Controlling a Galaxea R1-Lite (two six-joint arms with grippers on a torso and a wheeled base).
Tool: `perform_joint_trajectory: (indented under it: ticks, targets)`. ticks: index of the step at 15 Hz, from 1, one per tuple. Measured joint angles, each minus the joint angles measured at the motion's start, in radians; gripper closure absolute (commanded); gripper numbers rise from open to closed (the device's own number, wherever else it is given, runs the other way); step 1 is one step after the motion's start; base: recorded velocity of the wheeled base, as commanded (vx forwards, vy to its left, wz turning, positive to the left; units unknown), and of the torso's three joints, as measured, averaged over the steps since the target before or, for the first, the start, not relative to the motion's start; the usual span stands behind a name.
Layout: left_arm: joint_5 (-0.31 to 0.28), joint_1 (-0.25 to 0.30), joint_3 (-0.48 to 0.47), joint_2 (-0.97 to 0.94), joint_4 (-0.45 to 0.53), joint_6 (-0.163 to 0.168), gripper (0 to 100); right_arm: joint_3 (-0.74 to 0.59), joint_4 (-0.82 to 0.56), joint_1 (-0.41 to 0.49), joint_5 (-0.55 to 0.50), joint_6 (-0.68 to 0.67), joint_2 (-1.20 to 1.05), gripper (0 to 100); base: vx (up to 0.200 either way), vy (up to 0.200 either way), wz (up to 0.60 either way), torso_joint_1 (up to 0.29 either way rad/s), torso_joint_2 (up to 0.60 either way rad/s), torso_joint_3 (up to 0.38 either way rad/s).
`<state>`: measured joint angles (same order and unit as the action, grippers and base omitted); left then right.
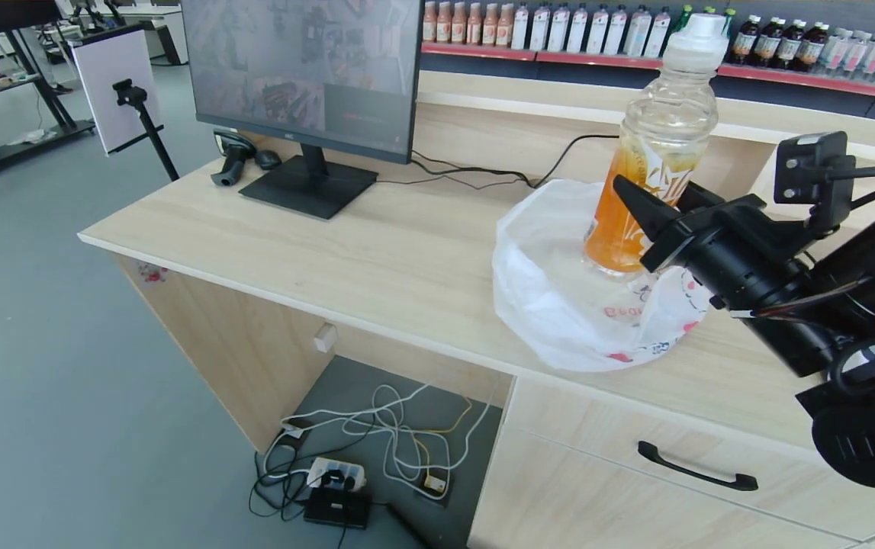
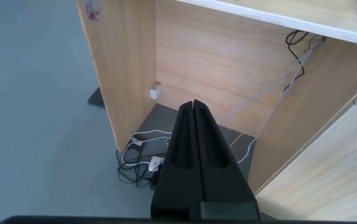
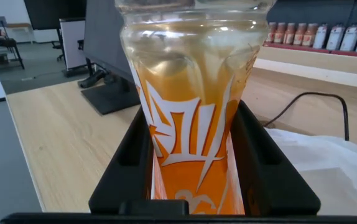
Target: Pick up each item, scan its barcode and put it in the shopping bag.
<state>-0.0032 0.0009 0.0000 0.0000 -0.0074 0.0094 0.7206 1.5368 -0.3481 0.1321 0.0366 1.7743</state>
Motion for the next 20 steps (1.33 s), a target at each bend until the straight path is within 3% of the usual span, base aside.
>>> perform_joint_trajectory:
  ticks: [20]
  targets:
    - [0.000,0.000,0.000,0.000,0.000,-0.011,100,0.279,-0.009,0.016,-0.009,-0.042,0.322,100,0.000,0.000,0.00,0.000,0.00,0.000]
